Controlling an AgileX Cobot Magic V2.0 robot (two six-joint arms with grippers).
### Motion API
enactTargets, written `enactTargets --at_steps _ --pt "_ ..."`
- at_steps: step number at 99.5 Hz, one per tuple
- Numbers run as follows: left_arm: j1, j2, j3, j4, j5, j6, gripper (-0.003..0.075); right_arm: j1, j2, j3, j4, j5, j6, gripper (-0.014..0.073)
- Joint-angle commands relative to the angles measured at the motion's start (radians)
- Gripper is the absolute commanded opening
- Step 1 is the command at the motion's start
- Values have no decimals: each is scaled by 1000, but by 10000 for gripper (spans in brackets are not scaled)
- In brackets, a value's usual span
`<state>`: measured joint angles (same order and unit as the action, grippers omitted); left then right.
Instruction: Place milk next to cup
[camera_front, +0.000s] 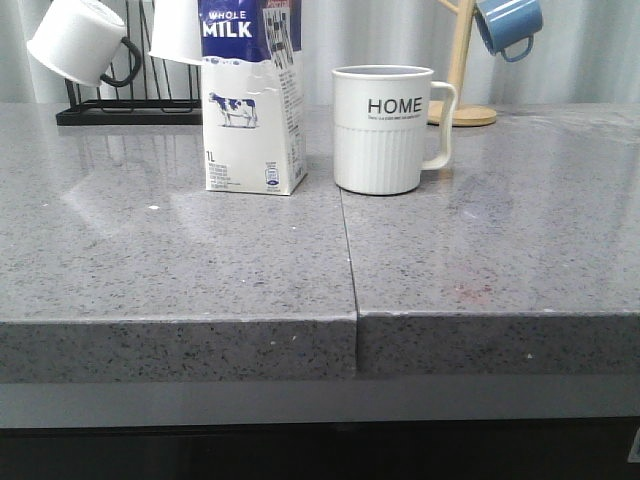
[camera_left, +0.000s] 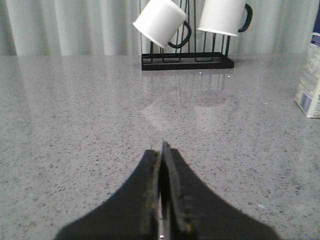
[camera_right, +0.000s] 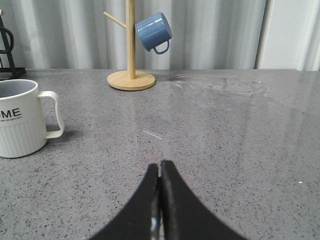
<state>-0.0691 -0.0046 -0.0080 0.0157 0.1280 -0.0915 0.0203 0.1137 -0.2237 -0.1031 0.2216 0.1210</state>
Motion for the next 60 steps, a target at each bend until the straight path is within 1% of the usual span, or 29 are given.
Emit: enactTargets --at_steps 1,8,60 --pt "-30 -32 32 5 -113 0 -20 -6 10 -25 -9 -82 1 -122" --pt "-34 -32 52 5 -164 0 -21 -6 10 -25 -9 -82 1 -122" --pt "-34 -32 52 23 -164 0 -21 -6 10 -25 -9 -81 1 -122"
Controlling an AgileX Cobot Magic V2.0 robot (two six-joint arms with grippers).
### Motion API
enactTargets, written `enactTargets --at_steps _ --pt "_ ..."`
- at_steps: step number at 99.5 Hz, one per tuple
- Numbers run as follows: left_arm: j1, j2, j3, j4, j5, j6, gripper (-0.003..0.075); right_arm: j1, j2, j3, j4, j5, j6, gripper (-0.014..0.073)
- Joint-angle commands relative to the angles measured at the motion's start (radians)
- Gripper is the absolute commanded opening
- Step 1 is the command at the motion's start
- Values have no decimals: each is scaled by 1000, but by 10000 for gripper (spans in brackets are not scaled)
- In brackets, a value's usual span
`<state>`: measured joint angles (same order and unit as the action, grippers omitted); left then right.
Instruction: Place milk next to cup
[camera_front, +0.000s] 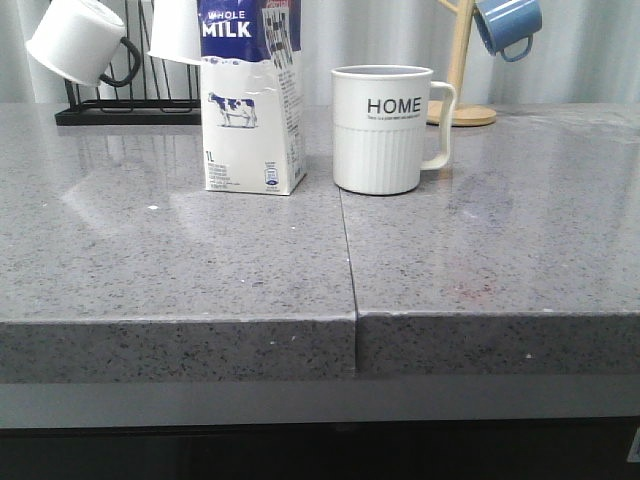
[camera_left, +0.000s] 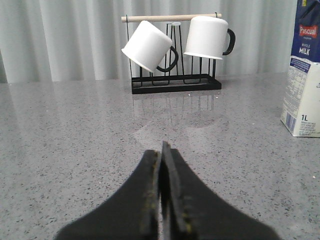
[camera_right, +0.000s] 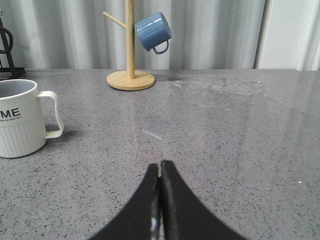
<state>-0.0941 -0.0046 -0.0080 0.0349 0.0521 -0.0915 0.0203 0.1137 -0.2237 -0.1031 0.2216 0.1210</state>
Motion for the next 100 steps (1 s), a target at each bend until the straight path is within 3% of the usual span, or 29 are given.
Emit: enactTargets --at_steps 1,71,100 --pt "-9 -32 52 3 -88 0 -21 -6 10 -25 -9 -81 1 -122" --pt "-9 -32 52 3 -88 0 -21 -6 10 -18 -19 -84 1 -122" --pt "-9 -32 52 3 -88 0 -21 86 -66 94 -1 -142 1 -122"
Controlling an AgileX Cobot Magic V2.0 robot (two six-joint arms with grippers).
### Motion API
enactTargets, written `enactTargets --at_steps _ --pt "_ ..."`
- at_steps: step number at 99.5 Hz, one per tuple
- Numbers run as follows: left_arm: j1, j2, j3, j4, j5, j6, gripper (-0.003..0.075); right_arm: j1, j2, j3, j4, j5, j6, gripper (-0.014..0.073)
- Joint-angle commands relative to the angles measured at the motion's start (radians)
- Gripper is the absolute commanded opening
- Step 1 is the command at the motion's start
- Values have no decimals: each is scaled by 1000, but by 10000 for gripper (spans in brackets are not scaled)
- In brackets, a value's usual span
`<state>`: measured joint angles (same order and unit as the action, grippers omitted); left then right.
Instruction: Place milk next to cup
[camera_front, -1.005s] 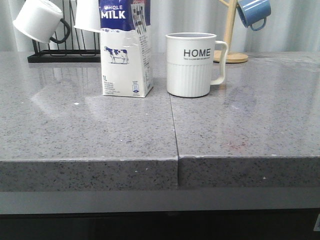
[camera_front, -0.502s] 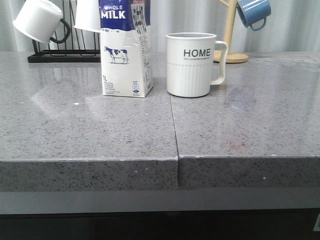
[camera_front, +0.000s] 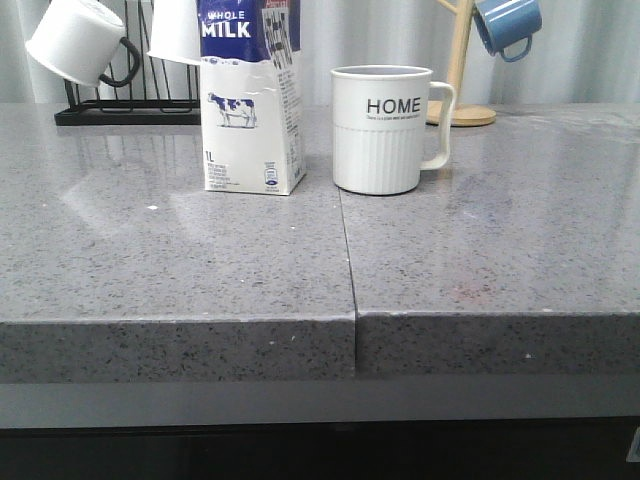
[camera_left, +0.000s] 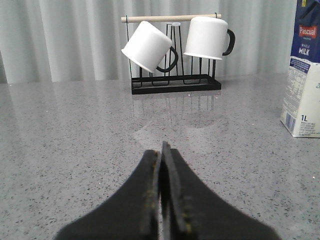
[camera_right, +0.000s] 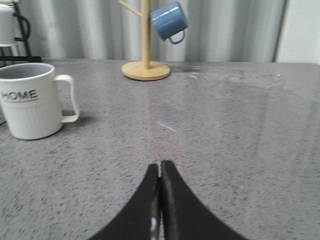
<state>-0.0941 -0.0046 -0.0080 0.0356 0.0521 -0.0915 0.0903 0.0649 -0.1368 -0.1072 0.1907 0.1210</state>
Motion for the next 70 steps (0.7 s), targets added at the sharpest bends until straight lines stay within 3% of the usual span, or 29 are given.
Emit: enactTargets --at_steps 1,31,70 --pt "-9 -32 52 3 -88 0 -21 17 -23 11 4 -116 1 -122" --pt "-9 -32 52 3 -88 0 -21 18 -95 148 40 -240 1 -122" --pt "-9 -32 52 3 -88 0 -21 18 -95 146 42 -243 1 -122"
